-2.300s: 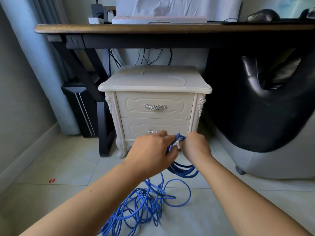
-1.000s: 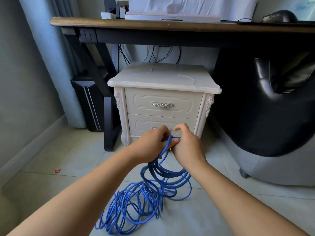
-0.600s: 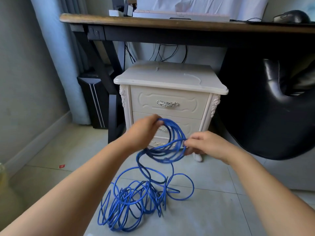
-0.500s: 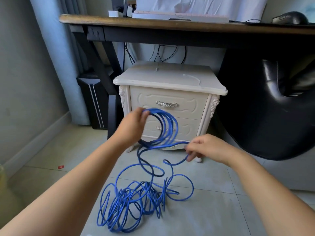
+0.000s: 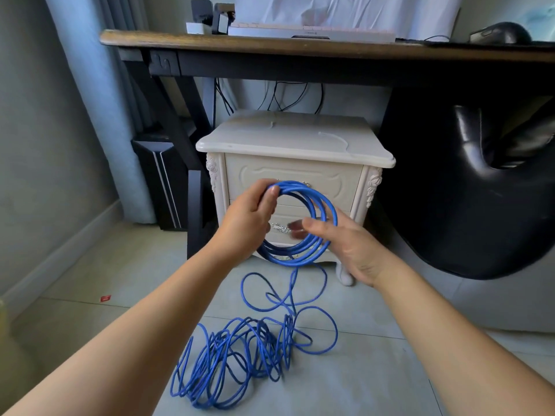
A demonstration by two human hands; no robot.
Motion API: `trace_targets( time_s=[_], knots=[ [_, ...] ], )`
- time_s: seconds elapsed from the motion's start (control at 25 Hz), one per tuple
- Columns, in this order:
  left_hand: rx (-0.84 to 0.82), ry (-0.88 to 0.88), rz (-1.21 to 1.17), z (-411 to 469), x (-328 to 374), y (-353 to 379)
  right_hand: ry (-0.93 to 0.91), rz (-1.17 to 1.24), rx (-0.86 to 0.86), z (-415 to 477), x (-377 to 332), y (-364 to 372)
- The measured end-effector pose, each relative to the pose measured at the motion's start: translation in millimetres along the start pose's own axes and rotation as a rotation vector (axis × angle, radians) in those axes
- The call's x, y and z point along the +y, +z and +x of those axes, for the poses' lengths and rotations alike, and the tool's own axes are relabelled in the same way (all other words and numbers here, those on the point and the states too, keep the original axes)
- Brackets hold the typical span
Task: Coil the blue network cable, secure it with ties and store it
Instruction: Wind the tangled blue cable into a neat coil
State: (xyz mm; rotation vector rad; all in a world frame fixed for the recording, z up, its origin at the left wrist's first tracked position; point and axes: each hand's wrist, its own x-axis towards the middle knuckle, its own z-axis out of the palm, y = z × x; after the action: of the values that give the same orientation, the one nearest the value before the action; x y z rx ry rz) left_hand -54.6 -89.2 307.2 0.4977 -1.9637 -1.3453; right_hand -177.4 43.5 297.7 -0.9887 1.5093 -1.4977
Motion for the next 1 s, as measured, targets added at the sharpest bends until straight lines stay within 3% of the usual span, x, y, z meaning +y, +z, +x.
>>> trace_targets(
  time_s=[0.12,0.24,0.36,0.48,0.56,0.64,0.76,0.88,1.0],
  knots=[
    [0.047,-0.072,-0.160,-2,1,7,0.047,0.114,0.157,1,-2,11],
    [-0.106,-0.198,-0.334,-8,2,12,0.011,0.167,0.305,4,1,11],
    [-0.267,-0.367,-0.488,-9,4,1,-0.017,-0.236,0.388,3,3,4],
    [-0.365,-0.380,-0.325,-10,6,-3,-0.013,-0.512,0.260,-1,-2,2],
    [-0.388,-0.292,-0.041,-12,8,4,-0.017,-0.666,0.148,-3,-6,2],
    [-0.366,-0.210,0.120,-12,7,11,-0.033,-0.694,0.141,-2,-6,5],
    [-0.280,-0.187,0.024,-9,5,15,-0.011,-0.376,0.179,-3,-7,5],
    [-0.059,-0.272,-0.234,-3,5,14,0.123,0.056,0.000,-8,-4,-3],
    [0.102,-0.378,-0.461,1,-2,12,0.084,0.316,-0.082,-8,2,2]
  ],
)
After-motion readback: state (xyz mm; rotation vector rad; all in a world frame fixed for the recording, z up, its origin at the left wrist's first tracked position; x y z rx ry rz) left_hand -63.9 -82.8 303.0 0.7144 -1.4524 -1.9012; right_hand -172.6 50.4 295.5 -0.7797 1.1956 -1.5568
